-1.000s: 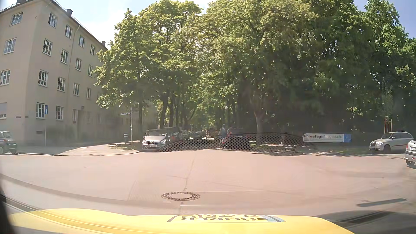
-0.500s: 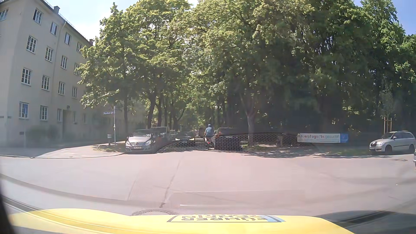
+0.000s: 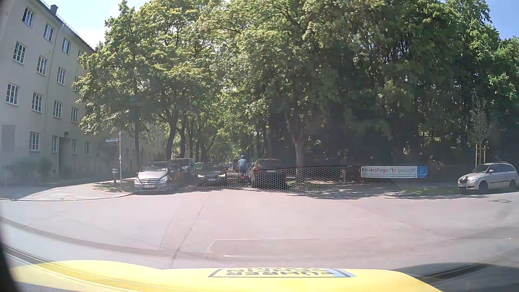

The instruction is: Follow the waypoints while adhering to traffic rules and regulations

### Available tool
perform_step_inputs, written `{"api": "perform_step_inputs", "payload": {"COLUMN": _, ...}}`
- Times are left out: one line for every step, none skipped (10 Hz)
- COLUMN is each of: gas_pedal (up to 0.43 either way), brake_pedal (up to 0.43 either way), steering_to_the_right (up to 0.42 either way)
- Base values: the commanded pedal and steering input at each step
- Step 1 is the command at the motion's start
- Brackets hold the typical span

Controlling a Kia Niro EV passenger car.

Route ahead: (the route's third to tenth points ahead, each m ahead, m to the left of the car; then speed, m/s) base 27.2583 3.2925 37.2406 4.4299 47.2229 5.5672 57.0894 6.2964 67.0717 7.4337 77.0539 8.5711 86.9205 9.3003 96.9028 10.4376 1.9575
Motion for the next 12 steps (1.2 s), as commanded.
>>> {"api": "perform_step_inputs", "payload": {"gas_pedal": 0.000, "brake_pedal": 0.091, "steering_to_the_right": 0.171}}
{"api": "perform_step_inputs", "payload": {"gas_pedal": 0.000, "brake_pedal": 0.073, "steering_to_the_right": 0.171}}
{"api": "perform_step_inputs", "payload": {"gas_pedal": 0.000, "brake_pedal": 0.067, "steering_to_the_right": 0.171}}
{"api": "perform_step_inputs", "payload": {"gas_pedal": 0.000, "brake_pedal": 0.049, "steering_to_the_right": 0.171}}
{"api": "perform_step_inputs", "payload": {"gas_pedal": 0.000, "brake_pedal": 0.024, "steering_to_the_right": 0.171}}
{"api": "perform_step_inputs", "payload": {"gas_pedal": 0.000, "brake_pedal": 0.006, "steering_to_the_right": 0.171}}
{"api": "perform_step_inputs", "payload": {"gas_pedal": 0.000, "brake_pedal": 0.006, "steering_to_the_right": 0.170}}
{"api": "perform_step_inputs", "payload": {"gas_pedal": 0.000, "brake_pedal": 0.000, "steering_to_the_right": 0.170}}
{"api": "perform_step_inputs", "payload": {"gas_pedal": 0.000, "brake_pedal": 0.000, "steering_to_the_right": 0.169}}
{"api": "perform_step_inputs", "payload": {"gas_pedal": 0.000, "brake_pedal": 0.000, "steering_to_the_right": 0.163}}
{"api": "perform_step_inputs", "payload": {"gas_pedal": 0.000, "brake_pedal": 0.000, "steering_to_the_right": 0.156}}
{"api": "perform_step_inputs", "payload": {"gas_pedal": 0.000, "brake_pedal": 0.000, "steering_to_the_right": 0.142}}
